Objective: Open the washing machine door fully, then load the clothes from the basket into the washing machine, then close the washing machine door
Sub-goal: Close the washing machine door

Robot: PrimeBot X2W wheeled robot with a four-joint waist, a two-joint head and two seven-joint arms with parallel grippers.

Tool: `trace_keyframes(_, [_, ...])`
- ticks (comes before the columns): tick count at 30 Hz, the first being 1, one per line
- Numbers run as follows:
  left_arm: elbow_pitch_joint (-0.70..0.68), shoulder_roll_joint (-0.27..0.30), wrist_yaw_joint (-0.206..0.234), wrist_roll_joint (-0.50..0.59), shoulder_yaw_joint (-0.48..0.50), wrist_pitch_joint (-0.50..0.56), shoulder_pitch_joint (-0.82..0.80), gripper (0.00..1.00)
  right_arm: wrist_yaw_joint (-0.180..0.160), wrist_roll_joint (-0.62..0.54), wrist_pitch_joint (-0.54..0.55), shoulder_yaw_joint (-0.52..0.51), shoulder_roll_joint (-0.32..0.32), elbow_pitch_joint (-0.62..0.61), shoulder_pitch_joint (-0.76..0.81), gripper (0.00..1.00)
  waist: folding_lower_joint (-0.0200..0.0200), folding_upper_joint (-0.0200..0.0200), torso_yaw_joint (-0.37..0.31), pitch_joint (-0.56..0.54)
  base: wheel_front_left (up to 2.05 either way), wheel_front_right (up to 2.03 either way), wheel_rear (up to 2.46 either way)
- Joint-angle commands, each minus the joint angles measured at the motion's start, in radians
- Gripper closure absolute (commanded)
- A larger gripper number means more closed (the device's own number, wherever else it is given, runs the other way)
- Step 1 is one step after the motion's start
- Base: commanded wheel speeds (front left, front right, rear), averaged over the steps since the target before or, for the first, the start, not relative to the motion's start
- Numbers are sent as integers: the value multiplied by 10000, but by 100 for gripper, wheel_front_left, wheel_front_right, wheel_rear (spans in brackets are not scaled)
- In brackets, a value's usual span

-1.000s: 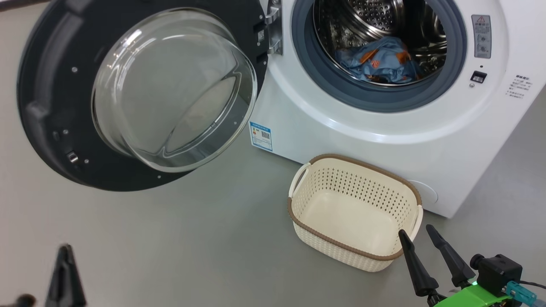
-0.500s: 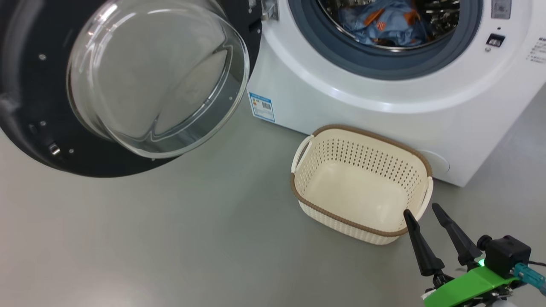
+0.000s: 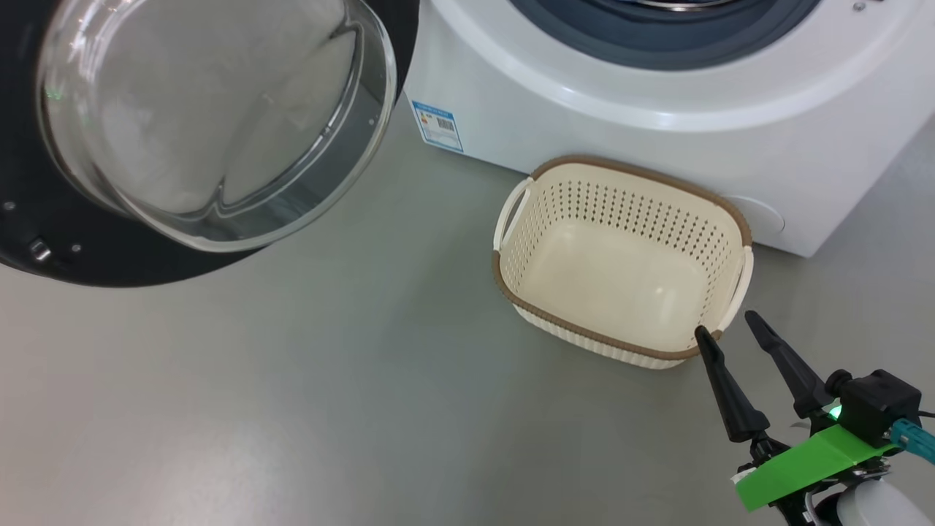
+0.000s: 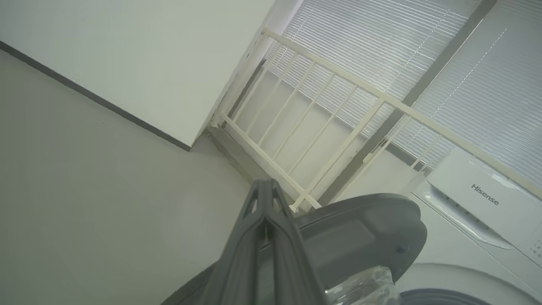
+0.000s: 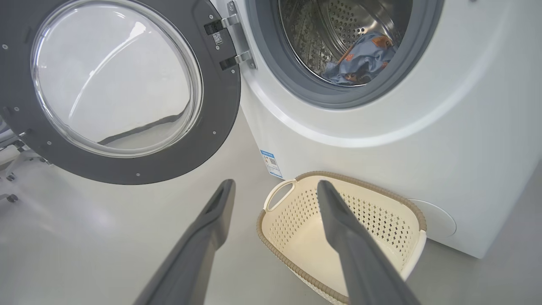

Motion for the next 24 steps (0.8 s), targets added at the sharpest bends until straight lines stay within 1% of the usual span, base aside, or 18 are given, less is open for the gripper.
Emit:
trace_keyframes(1, [135,756,-36,-345,281,240,-508,100,56,-127,-80,268,-183,-268,-236,0,0,-1,-63,289,0,0,0])
trace_keyframes(5, [1170,781,-36,-1227,223,1041,-1291,100,56,-143,-80,345,-343,-318,-377,0,0,-1,-118,597,0,0,0])
trace_keyframes(8, [1847,848,-36,-1677,233,1621,-1695,100,56,-162,-80,418,-428,-367,-470,0,0,-1,-168,800,0,0,0])
trace_keyframes(13, [2619,1000,-36,-1820,-31,2353,-2055,100,56,-181,-80,510,-525,-450,-568,0,0,-1,-225,1056,0,0,0])
trace_keyframes(19, [2882,1045,-36,-1936,-217,2727,-2221,100,56,-192,-80,570,-619,-520,-674,0,0,-1,-260,1306,0,0,0])
trace_keyframes(24, [2755,1044,-36,-1954,-351,2801,-2192,100,56,-201,-80,568,-657,-543,-746,0,0,-1,-268,1402,0,0,0])
